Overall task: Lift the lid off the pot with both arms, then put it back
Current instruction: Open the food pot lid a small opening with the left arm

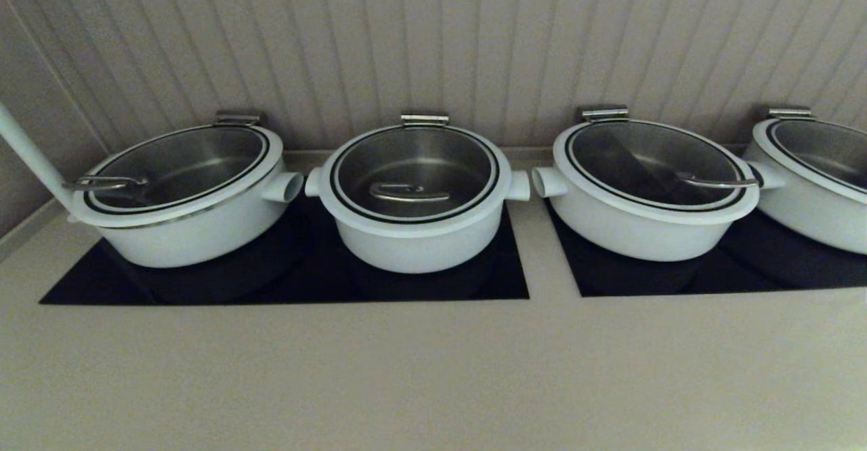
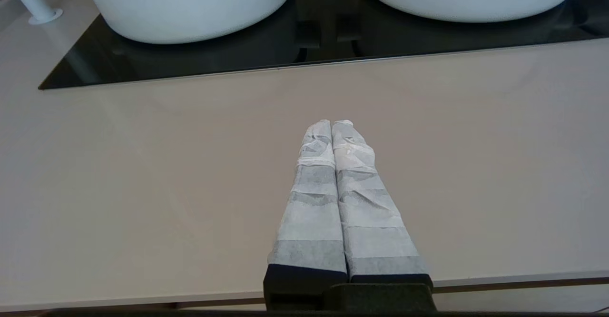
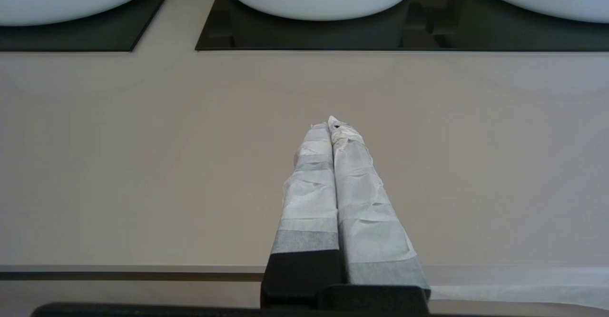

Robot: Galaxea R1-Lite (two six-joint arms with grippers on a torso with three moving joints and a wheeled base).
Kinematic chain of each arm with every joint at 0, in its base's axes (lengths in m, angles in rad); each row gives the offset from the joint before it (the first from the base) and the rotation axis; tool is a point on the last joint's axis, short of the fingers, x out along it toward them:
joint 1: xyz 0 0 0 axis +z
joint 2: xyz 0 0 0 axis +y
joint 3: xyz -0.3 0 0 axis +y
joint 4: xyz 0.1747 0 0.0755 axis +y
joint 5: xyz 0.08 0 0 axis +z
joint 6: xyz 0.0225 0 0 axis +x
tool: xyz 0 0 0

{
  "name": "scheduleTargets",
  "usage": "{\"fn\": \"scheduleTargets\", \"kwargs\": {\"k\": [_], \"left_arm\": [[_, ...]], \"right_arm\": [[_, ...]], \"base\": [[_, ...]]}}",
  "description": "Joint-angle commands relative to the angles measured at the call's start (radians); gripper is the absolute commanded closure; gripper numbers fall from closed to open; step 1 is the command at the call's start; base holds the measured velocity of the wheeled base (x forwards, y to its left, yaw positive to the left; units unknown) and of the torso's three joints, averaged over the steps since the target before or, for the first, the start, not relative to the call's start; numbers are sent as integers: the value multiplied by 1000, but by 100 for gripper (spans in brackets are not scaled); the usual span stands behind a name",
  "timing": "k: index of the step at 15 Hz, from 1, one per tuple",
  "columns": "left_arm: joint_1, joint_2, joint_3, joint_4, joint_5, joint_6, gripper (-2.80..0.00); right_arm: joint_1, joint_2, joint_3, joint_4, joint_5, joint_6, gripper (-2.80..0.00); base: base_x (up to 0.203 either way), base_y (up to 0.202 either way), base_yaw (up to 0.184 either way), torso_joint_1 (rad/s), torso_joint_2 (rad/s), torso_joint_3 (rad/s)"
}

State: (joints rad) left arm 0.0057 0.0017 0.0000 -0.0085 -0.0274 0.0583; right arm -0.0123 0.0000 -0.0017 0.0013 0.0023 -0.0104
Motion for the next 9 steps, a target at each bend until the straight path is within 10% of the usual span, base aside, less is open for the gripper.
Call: {"fn": "scheduleTargets", "kwargs": {"k": [1,9], "left_arm": [[0,0,0,-1,0,10,0],[2,34,-226,34,-175,49,0]], "right_arm": [[0,1,0,-1,1,0,0],[0,0,0,0,1,0,0]], "base": [[0,0,0,0,0,0],[0,0,0,0,0,0]]}}
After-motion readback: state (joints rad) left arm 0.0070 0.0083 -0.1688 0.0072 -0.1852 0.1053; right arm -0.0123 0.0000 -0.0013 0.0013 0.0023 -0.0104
